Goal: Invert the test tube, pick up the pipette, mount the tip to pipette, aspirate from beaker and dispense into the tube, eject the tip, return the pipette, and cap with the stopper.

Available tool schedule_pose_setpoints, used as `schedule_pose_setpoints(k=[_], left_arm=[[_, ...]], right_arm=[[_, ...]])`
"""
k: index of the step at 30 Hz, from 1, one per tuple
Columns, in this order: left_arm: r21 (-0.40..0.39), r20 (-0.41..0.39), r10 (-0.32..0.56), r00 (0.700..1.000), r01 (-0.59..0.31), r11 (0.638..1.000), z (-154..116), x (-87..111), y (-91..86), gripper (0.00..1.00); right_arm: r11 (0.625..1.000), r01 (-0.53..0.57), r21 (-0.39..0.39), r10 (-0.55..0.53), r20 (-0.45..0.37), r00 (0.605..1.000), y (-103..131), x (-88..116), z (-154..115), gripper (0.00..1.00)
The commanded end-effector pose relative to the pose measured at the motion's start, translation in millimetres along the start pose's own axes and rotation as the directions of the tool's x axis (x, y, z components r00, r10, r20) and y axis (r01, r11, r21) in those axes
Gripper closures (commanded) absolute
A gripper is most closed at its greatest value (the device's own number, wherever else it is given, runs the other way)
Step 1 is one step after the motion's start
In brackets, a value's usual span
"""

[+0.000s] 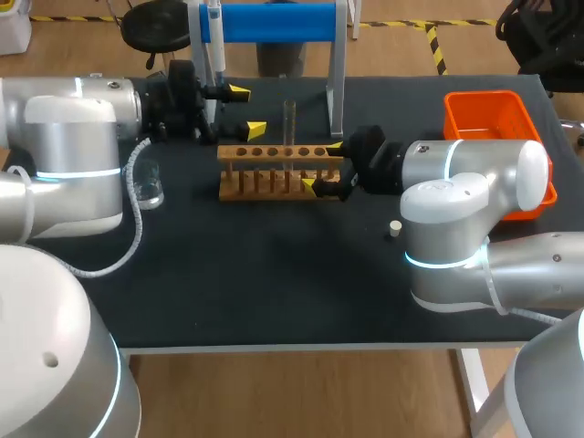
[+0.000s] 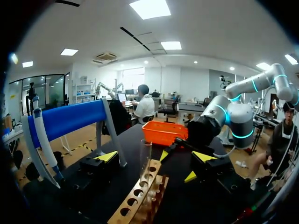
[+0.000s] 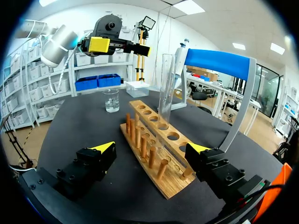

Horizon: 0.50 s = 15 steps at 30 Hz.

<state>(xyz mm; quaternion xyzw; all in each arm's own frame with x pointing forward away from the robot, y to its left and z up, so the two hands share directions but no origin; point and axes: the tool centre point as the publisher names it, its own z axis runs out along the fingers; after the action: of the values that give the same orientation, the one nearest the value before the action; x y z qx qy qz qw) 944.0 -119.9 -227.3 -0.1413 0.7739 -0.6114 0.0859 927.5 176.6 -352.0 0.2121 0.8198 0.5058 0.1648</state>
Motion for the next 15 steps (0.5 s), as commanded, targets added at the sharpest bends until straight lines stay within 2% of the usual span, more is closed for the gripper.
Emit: schedule_pose_setpoints(k=[1, 4, 7, 10, 11, 13, 14, 15], left_arm=[[-0.002, 0.002, -0.001, 1.0, 0.001, 1.0, 1, -0.2, -0.4, 0.0], [0.012, 0.153, -0.029, 0.988, 0.027, 1.0, -30, -15.0, 6.2, 0.0], [0.011, 0.297, -0.044, 0.954, 0.042, 0.999, -70, -29.0, 12.3, 0.0], [0.028, 0.412, -0.065, 0.909, 0.059, 0.998, -109, -37.3, 18.1, 0.0], [0.02, 0.464, -0.073, 0.883, 0.072, 0.997, -120, -40.0, 21.1, 0.0], [0.007, 0.52, -0.08, 0.85, 0.089, 0.996, -142, -45.6, 26.7, 0.0], [0.004, 0.568, -0.09, 0.818, 0.106, 0.994, -153, -49.4, 30.1, 0.0], [-0.002, 0.596, -0.094, 0.798, 0.119, 0.993, -162, -52.7, 33.7, 0.0]], right_arm=[[1.0, 0.0, 0.003, 0.0, -0.004, 1.0, 1, -1, -1, 0.0], [1.0, 0.0, 0.003, 0.0, -0.004, 1.0, 1, -1, -1, 0.0], [1.0, 0.0, 0.003, 0.0, -0.004, 1.0, 1, -1, -1, 0.0], [1.0, 0.0, 0.003, 0.0, -0.004, 1.0, 1, -1, -1, 0.0], [1.0, 0.0, 0.003, 0.0, -0.004, 1.0, 1, -1, -1, 0.0], [1.0, 0.0, 0.003, 0.0, -0.004, 1.0, 1, -1, -1, 0.0], [1.0, 0.0, 0.003, 0.0, -0.004, 1.0, 1, -1, -1, 0.0], [1.0, 0.0, 0.003, 0.0, -0.004, 1.0, 1, -1, -1, 0.0]])
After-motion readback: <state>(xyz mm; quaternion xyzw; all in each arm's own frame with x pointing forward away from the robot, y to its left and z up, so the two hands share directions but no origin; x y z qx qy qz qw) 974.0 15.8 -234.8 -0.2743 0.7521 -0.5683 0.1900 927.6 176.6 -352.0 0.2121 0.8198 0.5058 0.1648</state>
